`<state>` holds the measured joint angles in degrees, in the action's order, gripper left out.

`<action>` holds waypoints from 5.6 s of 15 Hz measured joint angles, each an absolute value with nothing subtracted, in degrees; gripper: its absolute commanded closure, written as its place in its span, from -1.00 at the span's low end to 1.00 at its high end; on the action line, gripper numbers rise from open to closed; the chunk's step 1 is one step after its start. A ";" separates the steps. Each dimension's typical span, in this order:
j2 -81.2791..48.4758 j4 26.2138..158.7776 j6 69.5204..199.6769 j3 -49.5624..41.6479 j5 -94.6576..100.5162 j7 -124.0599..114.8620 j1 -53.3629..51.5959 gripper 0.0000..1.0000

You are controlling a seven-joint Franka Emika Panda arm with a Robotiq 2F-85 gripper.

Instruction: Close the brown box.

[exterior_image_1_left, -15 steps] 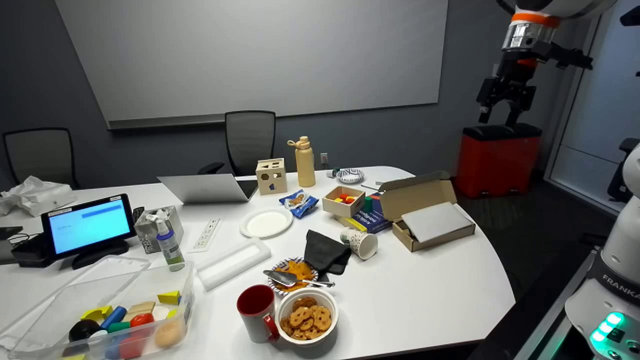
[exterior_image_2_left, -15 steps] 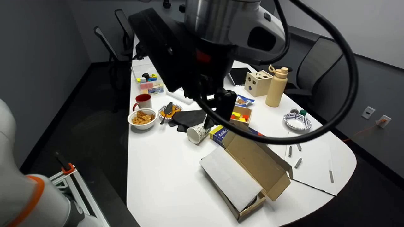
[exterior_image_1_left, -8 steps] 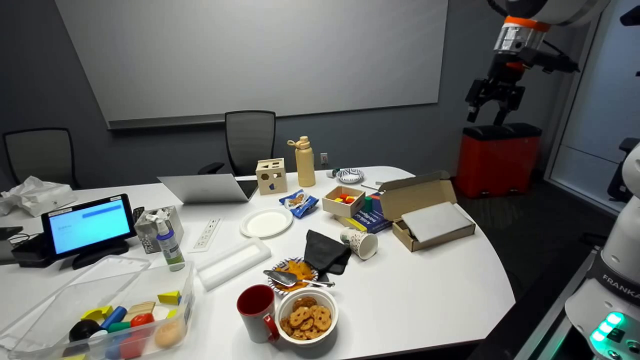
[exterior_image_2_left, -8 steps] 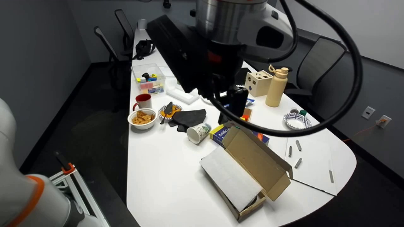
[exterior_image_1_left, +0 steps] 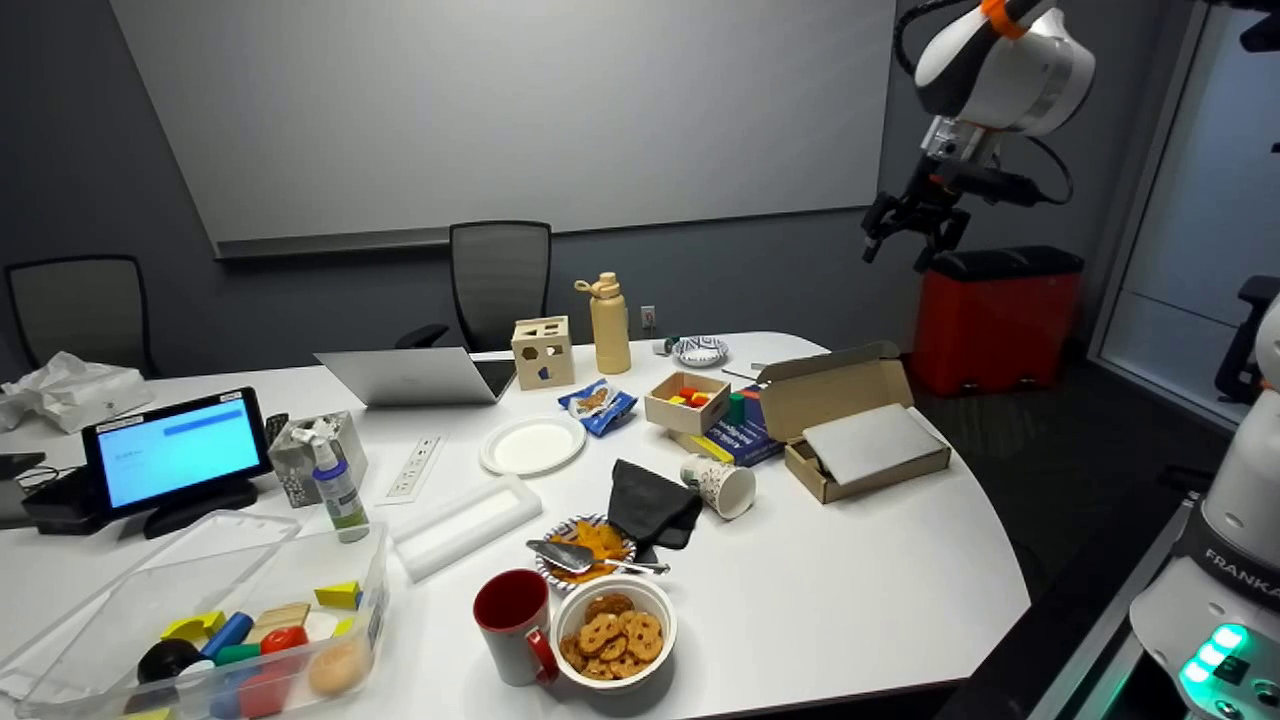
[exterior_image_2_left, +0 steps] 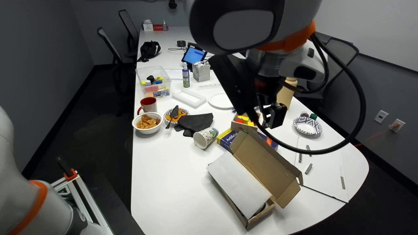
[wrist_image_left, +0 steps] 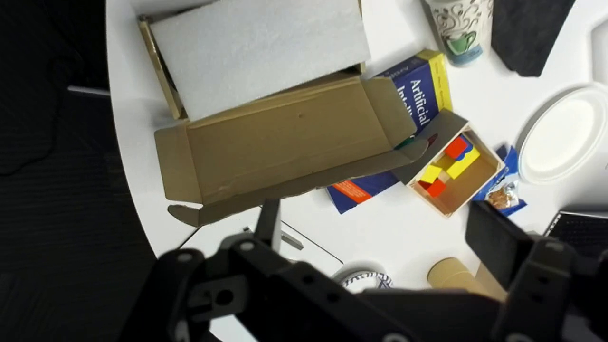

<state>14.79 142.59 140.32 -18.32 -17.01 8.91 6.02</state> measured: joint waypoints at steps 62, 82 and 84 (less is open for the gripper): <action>-38.50 98.20 108.56 -9.55 -3.50 -3.92 12.16 -1.00; -44.33 105.46 116.97 -10.21 1.32 -4.42 11.62 -1.00; -44.79 106.13 118.38 -10.23 2.02 -4.42 11.23 -1.00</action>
<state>-44.79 106.13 118.38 -10.23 2.02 -4.42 11.23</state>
